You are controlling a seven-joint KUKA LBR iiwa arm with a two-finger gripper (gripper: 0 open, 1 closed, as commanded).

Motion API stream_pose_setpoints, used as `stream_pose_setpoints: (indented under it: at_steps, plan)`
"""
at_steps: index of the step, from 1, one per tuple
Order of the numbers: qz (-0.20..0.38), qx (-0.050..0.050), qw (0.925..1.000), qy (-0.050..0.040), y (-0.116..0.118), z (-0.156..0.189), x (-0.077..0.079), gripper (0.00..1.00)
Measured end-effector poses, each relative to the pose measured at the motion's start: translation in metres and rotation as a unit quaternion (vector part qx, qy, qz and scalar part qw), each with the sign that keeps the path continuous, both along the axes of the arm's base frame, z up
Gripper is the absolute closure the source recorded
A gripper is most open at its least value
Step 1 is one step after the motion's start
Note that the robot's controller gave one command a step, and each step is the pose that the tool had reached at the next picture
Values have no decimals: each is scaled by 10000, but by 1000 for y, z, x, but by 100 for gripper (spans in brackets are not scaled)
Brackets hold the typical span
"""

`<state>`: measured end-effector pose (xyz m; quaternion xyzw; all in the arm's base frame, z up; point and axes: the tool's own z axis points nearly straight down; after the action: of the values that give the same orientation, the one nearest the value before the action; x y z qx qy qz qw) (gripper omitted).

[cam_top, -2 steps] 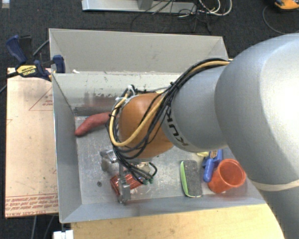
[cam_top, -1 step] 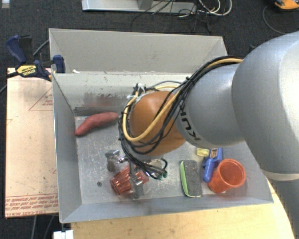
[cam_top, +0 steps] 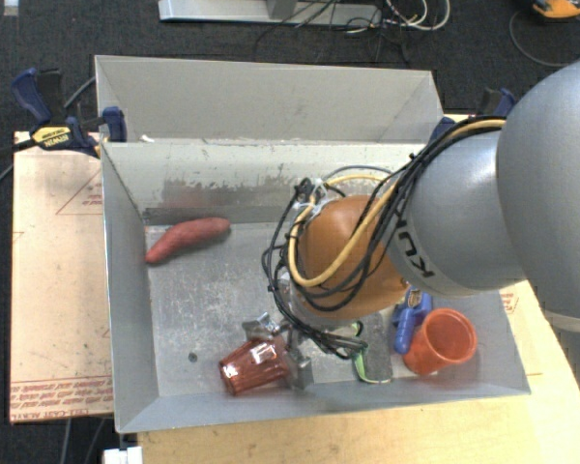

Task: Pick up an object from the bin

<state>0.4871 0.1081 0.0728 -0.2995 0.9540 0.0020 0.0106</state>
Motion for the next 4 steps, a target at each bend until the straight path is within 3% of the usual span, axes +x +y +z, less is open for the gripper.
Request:
stream_pose_setpoints:
  at_steps: [4]
  plan:
    - [-3,2,10000,0,0,0,0,100]
